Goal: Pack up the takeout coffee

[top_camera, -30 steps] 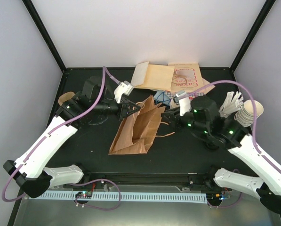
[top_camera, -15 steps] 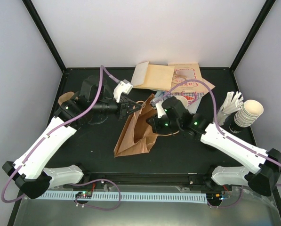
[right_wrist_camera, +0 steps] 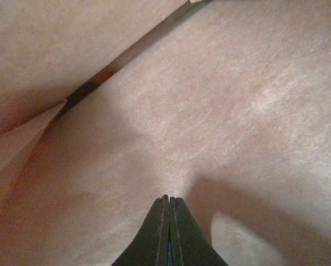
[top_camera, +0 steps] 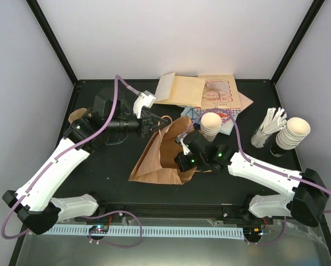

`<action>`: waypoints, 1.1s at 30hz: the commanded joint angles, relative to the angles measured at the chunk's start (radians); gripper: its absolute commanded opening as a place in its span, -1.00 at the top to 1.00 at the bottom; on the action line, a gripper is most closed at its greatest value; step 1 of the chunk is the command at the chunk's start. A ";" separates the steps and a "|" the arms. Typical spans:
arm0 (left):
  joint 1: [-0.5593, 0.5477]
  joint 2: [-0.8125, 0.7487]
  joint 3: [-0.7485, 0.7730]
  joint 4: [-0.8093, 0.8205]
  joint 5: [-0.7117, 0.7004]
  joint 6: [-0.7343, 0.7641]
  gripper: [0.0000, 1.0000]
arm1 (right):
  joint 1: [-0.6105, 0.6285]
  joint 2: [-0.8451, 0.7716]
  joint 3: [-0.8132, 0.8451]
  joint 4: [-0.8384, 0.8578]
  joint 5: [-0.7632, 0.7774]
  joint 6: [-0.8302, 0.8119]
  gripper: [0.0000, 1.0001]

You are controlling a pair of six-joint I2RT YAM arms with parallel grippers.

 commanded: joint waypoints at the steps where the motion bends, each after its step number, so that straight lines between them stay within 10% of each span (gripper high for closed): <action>1: 0.003 -0.031 0.010 0.076 0.047 -0.028 0.97 | 0.007 -0.008 -0.019 0.028 0.000 0.007 0.98; 33: -0.053 -0.056 -0.051 0.376 0.269 -0.153 0.97 | 0.011 0.177 0.158 0.079 -0.063 0.418 0.98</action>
